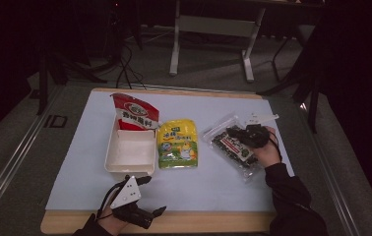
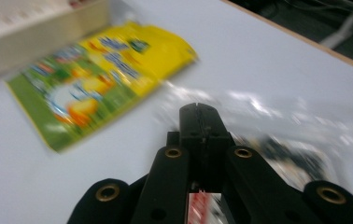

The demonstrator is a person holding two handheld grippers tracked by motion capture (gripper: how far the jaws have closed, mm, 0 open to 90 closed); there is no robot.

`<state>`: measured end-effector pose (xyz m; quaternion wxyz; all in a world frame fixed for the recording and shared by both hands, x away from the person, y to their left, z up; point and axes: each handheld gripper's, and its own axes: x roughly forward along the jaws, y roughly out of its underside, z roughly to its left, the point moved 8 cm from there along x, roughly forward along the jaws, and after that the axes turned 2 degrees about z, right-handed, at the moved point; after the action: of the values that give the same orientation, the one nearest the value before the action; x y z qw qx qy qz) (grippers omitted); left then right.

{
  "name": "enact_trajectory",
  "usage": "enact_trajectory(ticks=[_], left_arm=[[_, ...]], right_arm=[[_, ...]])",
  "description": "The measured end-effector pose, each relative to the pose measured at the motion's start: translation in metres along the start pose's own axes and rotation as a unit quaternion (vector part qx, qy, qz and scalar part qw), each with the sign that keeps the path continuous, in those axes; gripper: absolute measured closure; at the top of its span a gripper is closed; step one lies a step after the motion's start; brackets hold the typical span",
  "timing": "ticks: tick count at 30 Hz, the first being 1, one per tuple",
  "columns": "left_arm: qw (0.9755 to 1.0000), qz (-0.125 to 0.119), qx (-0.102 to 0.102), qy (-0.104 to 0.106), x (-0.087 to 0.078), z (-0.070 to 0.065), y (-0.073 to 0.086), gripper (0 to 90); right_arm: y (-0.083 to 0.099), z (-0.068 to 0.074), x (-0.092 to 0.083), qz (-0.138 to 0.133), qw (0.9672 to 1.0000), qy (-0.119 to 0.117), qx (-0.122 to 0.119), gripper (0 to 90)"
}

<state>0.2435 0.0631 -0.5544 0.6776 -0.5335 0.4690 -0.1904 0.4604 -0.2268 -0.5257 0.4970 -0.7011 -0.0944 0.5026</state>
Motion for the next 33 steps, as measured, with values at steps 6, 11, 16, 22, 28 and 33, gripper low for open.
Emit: enact_trajectory(ticks=[6, 11, 16, 22, 28, 33], left_arm=[[1.0000, 0.004, -0.002, 0.000, 0.002, 0.000, 0.001, 1.7], [1.0000, 0.005, -0.002, 0.001, 0.003, 0.000, 0.001, 1.7], [1.0000, 0.006, -0.003, 0.001, 0.004, 0.000, 0.002, 1.7], [1.0000, 0.006, -0.006, -0.003, 0.003, 0.003, 0.002, 1.7], [0.9999, 0.009, -0.003, -0.003, 0.004, 0.002, 0.003, 1.7], [0.9999, 0.008, -0.004, -0.005, 0.004, 0.003, 0.003, 1.7]], right_arm=[[0.023, -0.025, -0.013, 0.016, 0.9992, 0.032, 0.016, 90.0], [0.039, -0.046, -0.023, 0.018, 0.9975, 0.059, 0.036, 90.0], [0.057, -0.064, -0.028, 0.033, 0.9945, 0.086, 0.049, 90.0], [0.074, -0.085, -0.031, 0.046, 0.9904, 0.112, 0.066, 90.0], [0.085, -0.102, -0.026, 0.070, 0.9852, 0.136, 0.078, 90.0], [0.090, -0.109, -0.019, 0.089, 0.9819, 0.148, 0.077, 90.0]])
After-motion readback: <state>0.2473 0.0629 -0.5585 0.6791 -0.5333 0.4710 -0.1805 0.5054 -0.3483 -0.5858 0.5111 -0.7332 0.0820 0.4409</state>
